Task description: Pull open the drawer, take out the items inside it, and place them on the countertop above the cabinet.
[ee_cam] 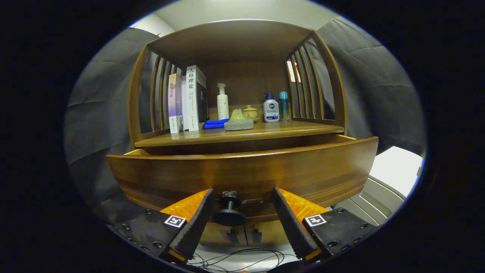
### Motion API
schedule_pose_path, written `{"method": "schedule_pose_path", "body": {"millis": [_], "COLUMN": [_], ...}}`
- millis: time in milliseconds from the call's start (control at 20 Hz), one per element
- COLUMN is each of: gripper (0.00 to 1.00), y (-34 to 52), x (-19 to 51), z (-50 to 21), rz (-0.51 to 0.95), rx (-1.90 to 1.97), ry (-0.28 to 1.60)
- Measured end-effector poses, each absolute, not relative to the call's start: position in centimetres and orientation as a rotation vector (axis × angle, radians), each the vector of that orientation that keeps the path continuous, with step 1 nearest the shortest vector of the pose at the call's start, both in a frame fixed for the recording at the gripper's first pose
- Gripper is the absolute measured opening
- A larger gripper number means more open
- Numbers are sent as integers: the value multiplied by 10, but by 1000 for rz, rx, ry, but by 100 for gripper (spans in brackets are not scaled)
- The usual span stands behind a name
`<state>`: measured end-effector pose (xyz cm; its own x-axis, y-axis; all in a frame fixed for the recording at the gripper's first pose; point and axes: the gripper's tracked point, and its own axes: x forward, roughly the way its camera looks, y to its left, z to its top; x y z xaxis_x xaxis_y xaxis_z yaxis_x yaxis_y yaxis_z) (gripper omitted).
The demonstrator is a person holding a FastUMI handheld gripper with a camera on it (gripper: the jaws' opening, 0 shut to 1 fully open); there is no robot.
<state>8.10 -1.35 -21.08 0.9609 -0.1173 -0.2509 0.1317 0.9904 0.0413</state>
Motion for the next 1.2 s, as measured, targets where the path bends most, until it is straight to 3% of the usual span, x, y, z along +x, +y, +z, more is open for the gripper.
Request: {"method": "schedule_pose_path", "body": {"millis": [850, 1200], "gripper": [98, 98], "y": [-20, -21], "x": [165, 165], "z": [-218, -218], "rz": [-124, -117], "rx": [63, 53], "ry": [243, 250]}}
